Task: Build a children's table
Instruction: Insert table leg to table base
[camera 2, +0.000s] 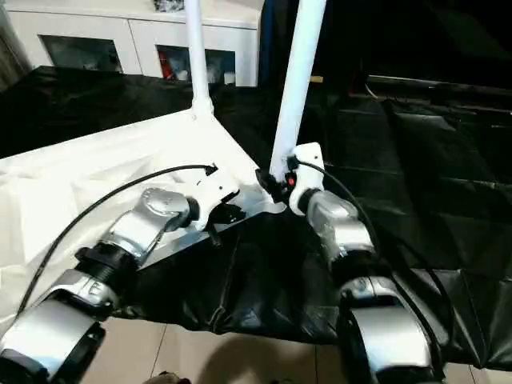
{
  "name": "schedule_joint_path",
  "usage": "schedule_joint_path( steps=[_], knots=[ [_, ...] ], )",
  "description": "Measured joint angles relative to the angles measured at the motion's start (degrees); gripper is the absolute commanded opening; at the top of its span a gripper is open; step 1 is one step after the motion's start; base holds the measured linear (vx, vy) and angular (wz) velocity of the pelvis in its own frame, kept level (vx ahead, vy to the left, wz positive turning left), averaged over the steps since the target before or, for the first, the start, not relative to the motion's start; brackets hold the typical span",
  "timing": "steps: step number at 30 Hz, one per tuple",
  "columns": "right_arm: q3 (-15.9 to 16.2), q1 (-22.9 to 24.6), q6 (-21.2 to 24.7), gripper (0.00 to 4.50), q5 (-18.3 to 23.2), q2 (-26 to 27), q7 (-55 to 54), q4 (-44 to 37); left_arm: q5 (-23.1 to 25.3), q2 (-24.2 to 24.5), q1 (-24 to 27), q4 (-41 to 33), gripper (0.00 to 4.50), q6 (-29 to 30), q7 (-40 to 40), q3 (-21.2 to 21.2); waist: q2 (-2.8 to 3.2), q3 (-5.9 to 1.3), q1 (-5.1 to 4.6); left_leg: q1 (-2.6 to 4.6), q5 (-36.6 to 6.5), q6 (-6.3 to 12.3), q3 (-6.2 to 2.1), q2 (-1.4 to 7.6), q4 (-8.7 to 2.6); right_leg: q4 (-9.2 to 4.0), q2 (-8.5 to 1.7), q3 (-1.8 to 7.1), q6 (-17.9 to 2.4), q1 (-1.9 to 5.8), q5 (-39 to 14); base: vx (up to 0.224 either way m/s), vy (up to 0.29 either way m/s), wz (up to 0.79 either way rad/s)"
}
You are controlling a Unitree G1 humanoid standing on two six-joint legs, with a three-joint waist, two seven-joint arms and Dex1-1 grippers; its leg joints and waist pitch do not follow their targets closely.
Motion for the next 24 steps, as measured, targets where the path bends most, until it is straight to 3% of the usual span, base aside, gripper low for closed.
schedule_joint_path(
  steps=[6,10,17,24],
  knots=[
    [3.18,3.69,0.12,3.64,-0.48,-3.60,8.39,-4.73,-0.87,2.57,1.11,-1.65,0.00,-2.16,-5.92,-0.76,0.01,0.04,0.35,-0.05,0.00,0.00,0.01,-0.01,0.02,-0.04,-0.01,0.01,0.00,0.00,0.00,0.000,0.000,0.00],
    [6.76,6.70,0.39,3.64,-1.46,-7.35,16.97,-8.85,-2.54,5.38,3.08,-3.92,0.00,-4.97,-13.00,-1.33,0.04,0.06,1.11,-0.11,0.00,0.00,0.01,0.01,-0.02,-0.04,-0.01,-0.03,0.02,-0.06,-0.03,0.000,0.000,0.00],
    [10.25,10.52,1.61,3.64,-1.61,-11.56,26.80,-15.40,-3.68,9.04,3.79,-4.95,0.00,-9.34,-22.01,-2.33,0.13,0.17,2.17,-0.18,0.00,0.01,0.07,0.02,0.04,-0.03,-0.03,-0.01,0.03,-0.09,-0.03,0.000,0.000,0.00],
    [11.75,12.97,2.48,2.97,-1.09,-13.19,31.82,-20.60,-5.16,11.05,4.10,-5.56,0.00,-11.08,-27.50,-2.48,0.13,0.18,2.98,-0.17,0.00,0.01,0.08,0.04,0.03,-0.01,-0.02,-0.01,0.05,-0.10,-0.05,0.000,0.000,0.00]
  ],
)
